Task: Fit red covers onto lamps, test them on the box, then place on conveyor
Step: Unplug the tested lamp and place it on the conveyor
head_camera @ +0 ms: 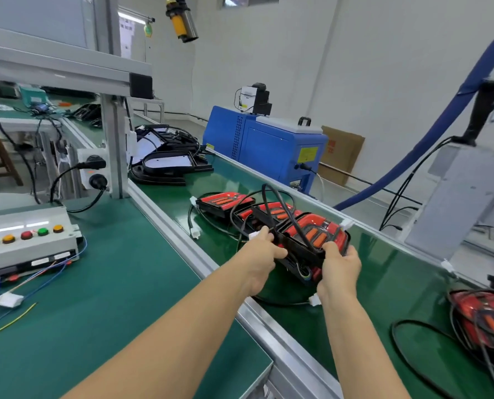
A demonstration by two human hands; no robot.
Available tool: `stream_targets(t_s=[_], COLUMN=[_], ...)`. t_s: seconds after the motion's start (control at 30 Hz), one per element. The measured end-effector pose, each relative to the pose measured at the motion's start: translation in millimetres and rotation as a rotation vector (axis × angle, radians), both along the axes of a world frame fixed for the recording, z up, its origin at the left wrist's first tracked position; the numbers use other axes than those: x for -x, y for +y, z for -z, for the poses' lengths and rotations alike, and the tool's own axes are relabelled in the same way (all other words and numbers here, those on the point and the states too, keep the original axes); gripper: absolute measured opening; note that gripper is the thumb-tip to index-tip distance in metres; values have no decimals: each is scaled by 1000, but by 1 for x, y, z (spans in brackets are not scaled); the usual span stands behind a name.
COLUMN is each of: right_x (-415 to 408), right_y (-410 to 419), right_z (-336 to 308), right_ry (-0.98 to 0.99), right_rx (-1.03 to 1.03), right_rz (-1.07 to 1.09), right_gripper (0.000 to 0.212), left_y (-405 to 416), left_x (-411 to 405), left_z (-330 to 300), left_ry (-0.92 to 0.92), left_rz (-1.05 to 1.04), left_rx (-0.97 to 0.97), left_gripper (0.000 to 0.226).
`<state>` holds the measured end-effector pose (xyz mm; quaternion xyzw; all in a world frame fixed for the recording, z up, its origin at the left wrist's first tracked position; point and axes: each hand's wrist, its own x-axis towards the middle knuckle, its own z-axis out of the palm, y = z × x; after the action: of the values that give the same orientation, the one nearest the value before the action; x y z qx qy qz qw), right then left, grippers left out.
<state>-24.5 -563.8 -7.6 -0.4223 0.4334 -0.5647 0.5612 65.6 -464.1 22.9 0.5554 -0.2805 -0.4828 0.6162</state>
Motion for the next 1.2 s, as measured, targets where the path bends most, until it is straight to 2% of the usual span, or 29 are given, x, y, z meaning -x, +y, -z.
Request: stream_targets(t_s=[0.13, 0.17, 0.23, 0.3, 0.33, 0.43, 0.53, 0.63, 0.7, 0.83, 1.0, 1.1, 1.2], right_x=[-1, -2, -3, -4, -3, 0, 5, 10, 12, 9, 4, 3, 1], right_y=[-14, -16, -21, -26, -29, -37, -44, -45, -43, -35, -25, -25, -22], right_z=[5, 7, 10, 10, 10, 9, 9, 11, 12, 6, 0, -6, -6], right_ry=[60, 72, 95, 153, 193, 347, 528, 702, 803, 1162, 1307, 1291, 1241], right_rx=[-38, -54, -90, -107, -113, -120, -82, 57, 173, 440, 637, 601, 578], right_rz=[41, 48, 47, 30, 21, -3, -15, 4, 20, -11, -124, -124, -116], right_gripper=[19, 16, 12, 20, 26, 32, 49, 59, 58, 43, 35, 50, 47], left_y=[3, 4, 3, 0, -2, -7, -6, -5, -5, -6, -3, 0, 2], left_x=[-1, 0, 2, 5, 7, 9, 5, 3, 4, 6, 6, 3, 0], left_z=[-3, -4, -3, 0, 1, 14, 25, 31, 33, 35, 45, 48, 47], left_ry=[-240, -372, -784, -1235, -1395, -1666, -1725, -1748, -1749, -1726, -1723, -1717, -1695], left_rz=[-157, -206, -278, -268, -222, -80, -60, -67, -65, -44, 52, 93, 91], left_rx=[47, 89, 165, 160, 124, -8, -118, -136, -117, -107, -190, -244, -254], left_gripper=[90, 94, 101, 103, 102, 91, 84, 88, 90, 87, 85, 82, 82])
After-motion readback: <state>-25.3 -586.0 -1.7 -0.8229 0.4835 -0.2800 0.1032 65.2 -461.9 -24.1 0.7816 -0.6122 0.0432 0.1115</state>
